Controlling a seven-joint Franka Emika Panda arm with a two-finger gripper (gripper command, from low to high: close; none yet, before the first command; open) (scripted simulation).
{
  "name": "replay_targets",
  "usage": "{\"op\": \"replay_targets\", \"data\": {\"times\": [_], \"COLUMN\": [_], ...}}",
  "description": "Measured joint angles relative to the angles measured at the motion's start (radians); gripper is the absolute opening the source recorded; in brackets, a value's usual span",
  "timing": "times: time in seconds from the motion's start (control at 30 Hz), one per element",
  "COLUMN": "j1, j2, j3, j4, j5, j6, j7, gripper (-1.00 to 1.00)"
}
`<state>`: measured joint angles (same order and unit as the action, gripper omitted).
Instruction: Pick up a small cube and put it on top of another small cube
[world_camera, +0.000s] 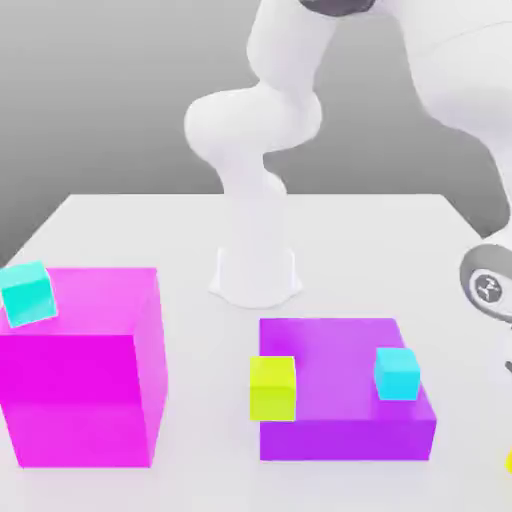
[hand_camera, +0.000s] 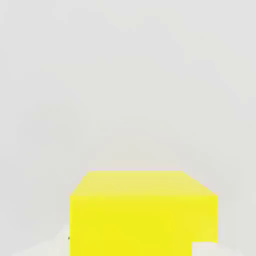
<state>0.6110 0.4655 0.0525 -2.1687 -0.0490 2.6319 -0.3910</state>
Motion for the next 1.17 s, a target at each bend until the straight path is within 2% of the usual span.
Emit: {"op": "replay_targets", "data": {"times": [0.1, 0.37, 0.5, 0.77, 0.9, 0.93, 1.17], "j1": [-0.053, -0.268, -0.464, -0.689, -0.718, -0.719, -0.720], "j2": [-0.107, -0.366, -0.506, -0.730, -0.704, -0.690, -0.689], "j3": [-0.026, -0.202, -0.287, -0.466, -0.511, -0.517, -0.518], "j4": [-0.016, -0.052, -0.070, -0.112, -0.192, -0.212, -0.215], "j5": [0.018, 0.030, 0.002, -0.075, -0.075, -0.072, -0.072], "j6": [-0.084, -0.288, -0.404, -0.592, -0.491, -0.458, -0.453], "j7": [-0.034, -0.136, -0.178, -0.245, -0.265, -0.269, -0.269], "gripper": [-1.00, -1.00, -1.00, -1.00, -1.00, 1.00, 1.00]}}
